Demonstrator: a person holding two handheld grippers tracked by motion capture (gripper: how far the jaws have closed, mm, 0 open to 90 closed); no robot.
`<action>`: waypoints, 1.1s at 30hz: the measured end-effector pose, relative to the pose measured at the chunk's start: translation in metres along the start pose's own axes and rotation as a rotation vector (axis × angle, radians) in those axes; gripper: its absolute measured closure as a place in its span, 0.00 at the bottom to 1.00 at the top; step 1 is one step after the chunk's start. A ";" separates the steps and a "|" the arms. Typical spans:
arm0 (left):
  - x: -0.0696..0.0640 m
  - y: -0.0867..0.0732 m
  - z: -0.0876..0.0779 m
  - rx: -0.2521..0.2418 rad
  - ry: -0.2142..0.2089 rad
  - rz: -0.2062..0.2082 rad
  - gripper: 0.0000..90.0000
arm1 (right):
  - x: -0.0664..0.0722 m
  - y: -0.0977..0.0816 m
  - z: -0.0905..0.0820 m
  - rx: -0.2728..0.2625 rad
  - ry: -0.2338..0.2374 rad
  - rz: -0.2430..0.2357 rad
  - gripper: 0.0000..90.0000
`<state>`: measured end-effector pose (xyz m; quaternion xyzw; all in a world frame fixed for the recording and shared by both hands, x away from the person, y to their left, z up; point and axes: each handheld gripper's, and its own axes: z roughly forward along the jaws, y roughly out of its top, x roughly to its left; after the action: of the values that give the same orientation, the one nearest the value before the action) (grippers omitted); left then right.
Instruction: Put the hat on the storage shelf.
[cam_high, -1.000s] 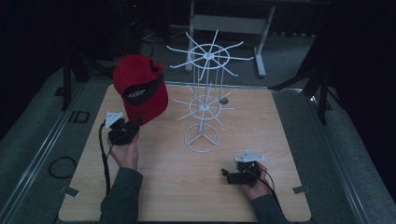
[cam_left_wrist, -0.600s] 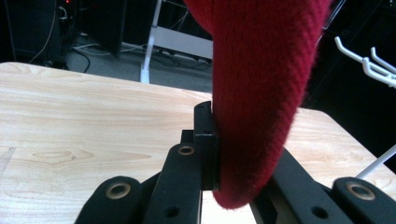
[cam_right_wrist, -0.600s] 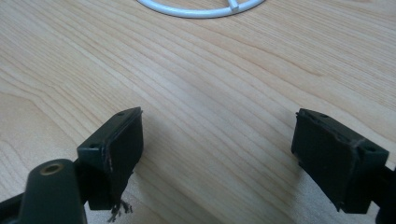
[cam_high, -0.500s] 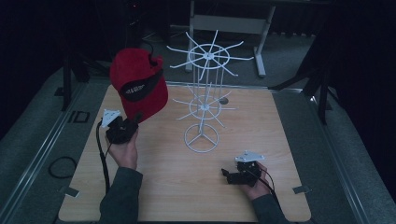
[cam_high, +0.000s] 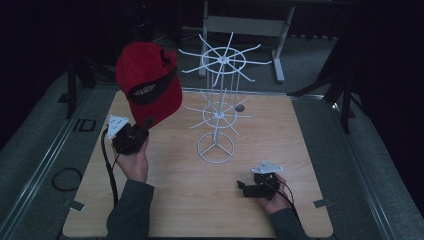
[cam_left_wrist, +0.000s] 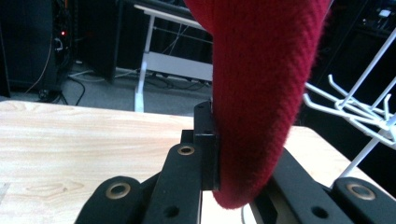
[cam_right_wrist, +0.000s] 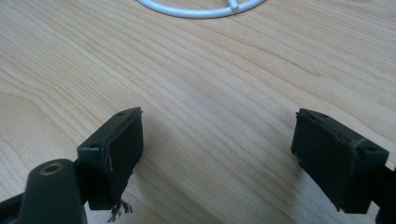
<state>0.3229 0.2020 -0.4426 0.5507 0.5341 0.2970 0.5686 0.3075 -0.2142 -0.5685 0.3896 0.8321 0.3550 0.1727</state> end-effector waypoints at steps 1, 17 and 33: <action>-0.001 0.001 -0.001 -0.004 -0.004 0.000 0.96 | 0.000 0.000 0.000 0.001 -0.001 -0.002 0.18; -0.009 0.023 -0.010 -0.051 -0.029 0.019 0.96 | 0.000 0.000 0.000 0.003 0.000 0.000 0.18; -0.017 0.036 -0.013 -0.070 -0.052 0.026 0.96 | 0.000 0.000 0.000 0.002 0.000 0.000 0.18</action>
<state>0.3152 0.1981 -0.4019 0.5449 0.5012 0.3082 0.5973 0.3074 -0.2143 -0.5683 0.3899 0.8324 0.3540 0.1724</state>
